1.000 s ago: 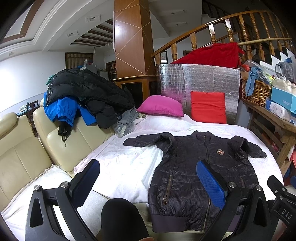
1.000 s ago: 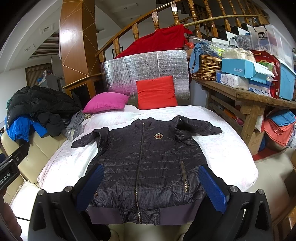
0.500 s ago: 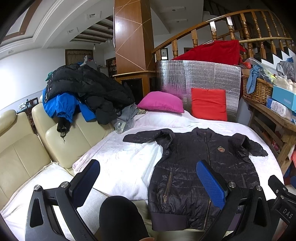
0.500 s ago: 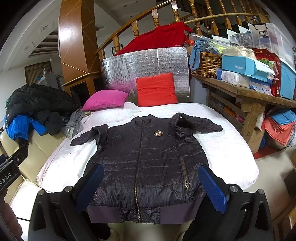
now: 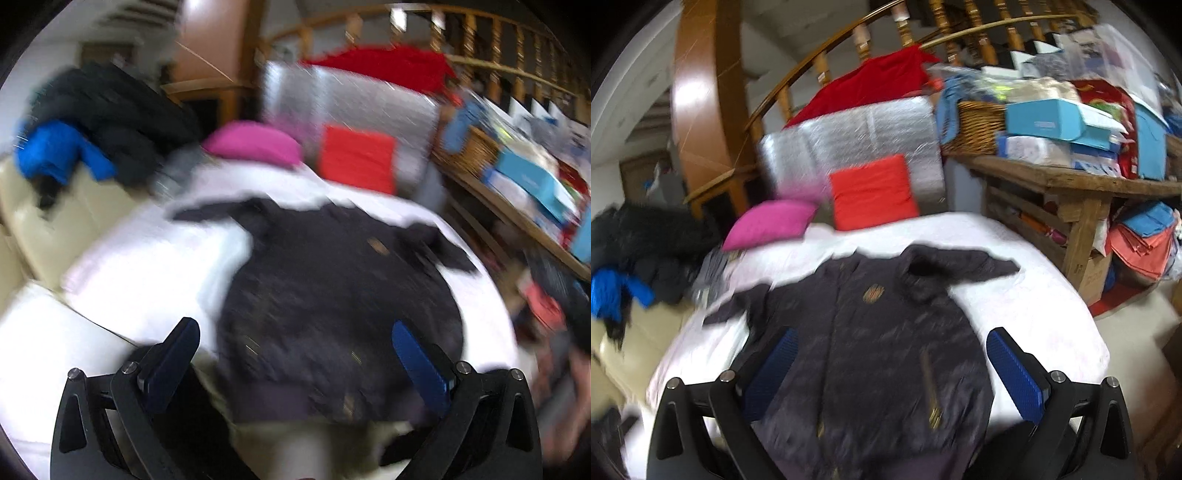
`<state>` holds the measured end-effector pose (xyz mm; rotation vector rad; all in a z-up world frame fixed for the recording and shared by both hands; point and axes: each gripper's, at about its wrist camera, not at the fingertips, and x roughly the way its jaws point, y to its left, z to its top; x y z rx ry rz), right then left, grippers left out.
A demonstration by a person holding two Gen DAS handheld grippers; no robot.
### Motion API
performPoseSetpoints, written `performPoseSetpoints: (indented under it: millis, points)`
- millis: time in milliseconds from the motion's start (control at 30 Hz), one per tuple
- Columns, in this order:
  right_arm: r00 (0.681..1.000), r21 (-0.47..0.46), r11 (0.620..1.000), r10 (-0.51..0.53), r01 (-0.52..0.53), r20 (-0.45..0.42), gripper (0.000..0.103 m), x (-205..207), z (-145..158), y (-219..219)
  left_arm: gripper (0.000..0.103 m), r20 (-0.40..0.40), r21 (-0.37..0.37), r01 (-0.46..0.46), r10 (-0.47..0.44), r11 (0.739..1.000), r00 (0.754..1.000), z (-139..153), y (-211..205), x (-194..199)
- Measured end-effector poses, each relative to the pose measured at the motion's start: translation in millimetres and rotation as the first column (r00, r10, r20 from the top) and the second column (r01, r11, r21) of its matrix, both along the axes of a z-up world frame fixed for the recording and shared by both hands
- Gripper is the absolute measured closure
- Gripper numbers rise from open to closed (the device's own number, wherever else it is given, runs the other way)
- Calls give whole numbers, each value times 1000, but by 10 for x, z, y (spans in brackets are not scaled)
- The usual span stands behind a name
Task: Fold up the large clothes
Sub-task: 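Grasp the jacket sleeve cuff with the right gripper and lift it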
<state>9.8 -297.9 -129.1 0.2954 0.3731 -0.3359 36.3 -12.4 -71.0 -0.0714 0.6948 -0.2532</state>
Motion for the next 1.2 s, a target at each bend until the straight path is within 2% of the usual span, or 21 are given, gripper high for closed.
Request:
performPoseSetpoints:
  millis: [100,200,233,300,333,400,500,533,600,633,700,800,833,867,900,967,1000,1033,1067,1133,1200]
  points:
    - [1000,87,996,-15,13,23,0,260,-71,-601,0,-61,12,91,-90,996,994,-166,-172,61]
    - [999,230,973,-23,15,35,0,565,-258,-1233,0,-36,-23,175,-176,984,984,-154,-295,103]
    - [999,312,950,-19,8,33,0,704,-374,-1481,0,-26,-37,208,-209,978,978,-154,-335,122]
    - [998,464,885,-1,-26,58,0,936,-609,-1869,0,-35,-34,263,-265,964,964,-191,-466,191]
    - [998,551,834,-5,-34,69,0,1110,-779,-2103,0,-59,-13,284,-284,959,957,-243,-565,254]
    - [997,634,773,-34,-18,70,0,1317,-996,-2356,0,-114,8,321,-318,947,941,-369,-683,393]
    - [995,765,643,-59,-27,85,0,1723,-1373,-2737,0,-210,-11,383,-376,924,903,-582,-857,636]
    - [995,814,581,-74,-13,69,0,1891,-1526,-2886,0,-222,-16,394,-387,919,895,-632,-911,731]
    - [992,857,515,-104,-5,68,0,2106,-1701,-3050,0,-214,-4,389,-381,921,899,-678,-960,874]
    - [992,867,498,-108,-9,72,0,2199,-1758,-3107,0,-198,16,383,-373,923,906,-684,-988,955]
    - [991,884,467,-123,19,44,0,2423,-1875,-3229,0,-149,83,331,-316,940,937,-652,-1040,1236]
    - [987,903,420,-156,95,-32,1,2632,-2011,-3336,0,-4,186,182,-185,966,983,-568,-1133,1761]
    - [984,905,409,-174,115,-46,2,2664,-2051,-3371,0,43,210,130,-142,969,989,-549,-1167,1913]
    - [977,904,403,-204,141,-61,8,2687,-2083,-3401,0,92,229,72,-96,971,991,-522,-1201,2124]
    - [970,897,406,-225,175,-88,23,2712,-2116,-3431,0,107,236,39,-66,971,992,-530,-1237,2289]
    - [960,884,408,-248,227,-132,38,2754,-2196,-3463,0,122,215,-1,-26,977,992,-567,-1288,2606]
    - [958,885,406,-256,228,-130,49,2758,-2209,-3490,0,131,211,-29,1,977,991,-609,-1296,2745]
    - [953,878,416,-272,239,-130,54,2758,-2213,-3490,0,129,221,-60,32,973,991,-672,-1297,2883]
    - [953,868,432,-271,246,-135,60,2770,-2200,-3508,0,120,224,-68,42,972,992,-735,-1295,2945]
    - [953,844,475,-274,249,-127,65,2782,-2110,-3470,0,86,224,-75,56,972,995,-902,-1201,3044]
    - [962,801,556,-261,221,-84,68,2821,-1933,-3389,0,42,243,-98,91,965,995,-1051,-1116,3161]
